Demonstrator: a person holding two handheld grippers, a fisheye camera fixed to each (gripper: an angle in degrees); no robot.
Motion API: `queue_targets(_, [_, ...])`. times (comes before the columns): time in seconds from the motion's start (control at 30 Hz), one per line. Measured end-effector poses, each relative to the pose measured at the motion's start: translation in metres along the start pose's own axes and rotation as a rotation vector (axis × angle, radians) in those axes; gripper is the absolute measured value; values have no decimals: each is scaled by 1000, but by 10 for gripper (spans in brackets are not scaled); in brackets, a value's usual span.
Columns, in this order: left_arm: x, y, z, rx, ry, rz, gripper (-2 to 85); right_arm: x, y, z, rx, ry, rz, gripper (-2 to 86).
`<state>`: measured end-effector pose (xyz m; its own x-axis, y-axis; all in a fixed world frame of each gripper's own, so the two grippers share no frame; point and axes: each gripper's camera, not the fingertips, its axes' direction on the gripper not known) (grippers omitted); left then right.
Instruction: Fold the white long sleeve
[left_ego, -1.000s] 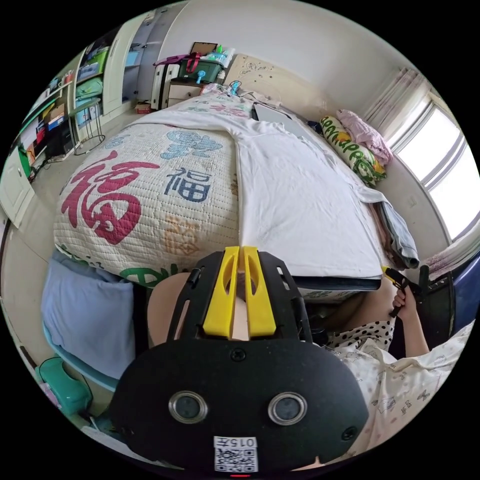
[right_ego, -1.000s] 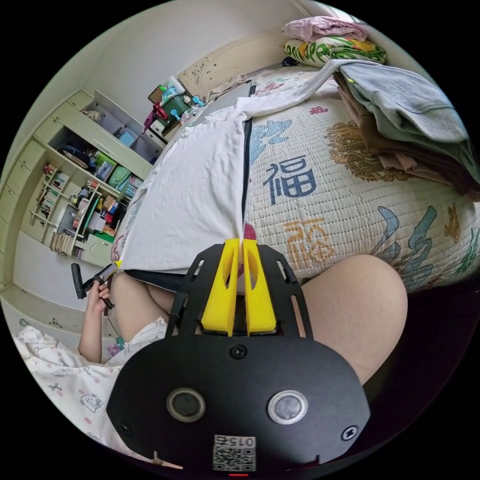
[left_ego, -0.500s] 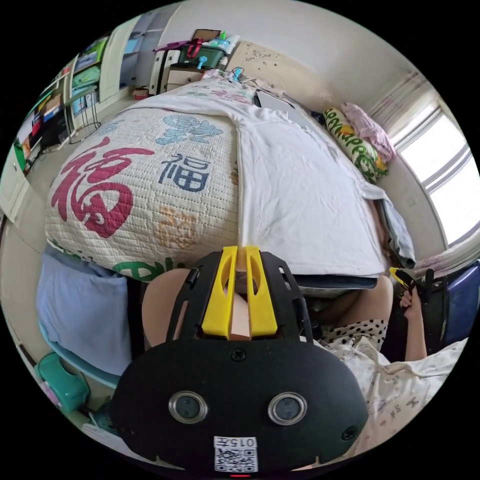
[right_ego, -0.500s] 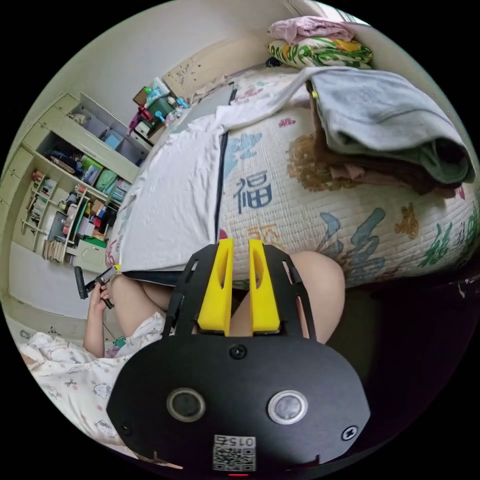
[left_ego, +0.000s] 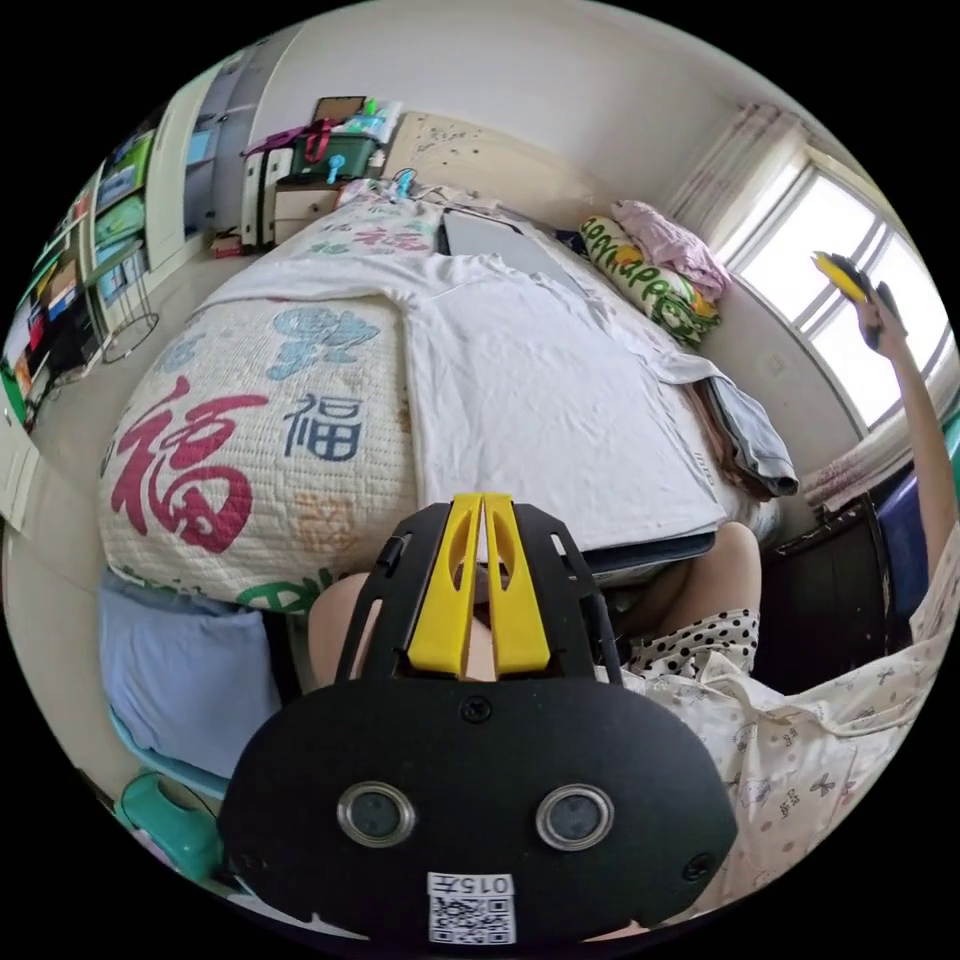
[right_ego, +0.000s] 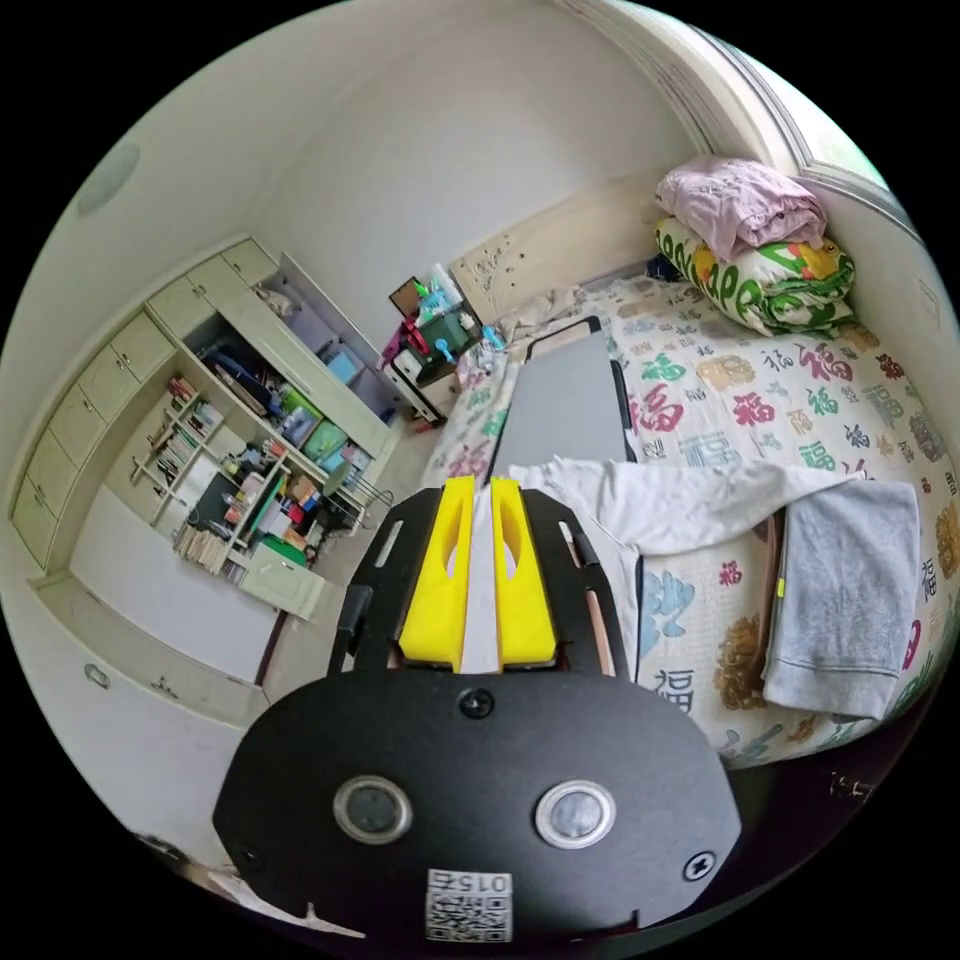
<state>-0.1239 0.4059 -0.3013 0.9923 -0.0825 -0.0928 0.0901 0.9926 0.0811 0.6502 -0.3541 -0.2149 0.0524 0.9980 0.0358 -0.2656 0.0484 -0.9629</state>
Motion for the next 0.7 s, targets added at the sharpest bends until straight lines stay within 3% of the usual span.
queue_targets(0.17, [75, -54, 42, -7, 65, 111, -8, -84, -20, -36, 89, 157, -110, 52])
queue_targets(0.3, [130, -87, 80, -43, 87, 190, -8, -89, -30, -43, 102, 174, -126, 54])
queue_targets(0.5, [223, -143, 139, -67, 114, 302, -6, -24, -57, -48, 100, 225, -79, 72])
queue_targets(0.7, [322, -209, 218, -101, 146, 412, 14, 116, -82, -45, 88, 265, 85, 90])
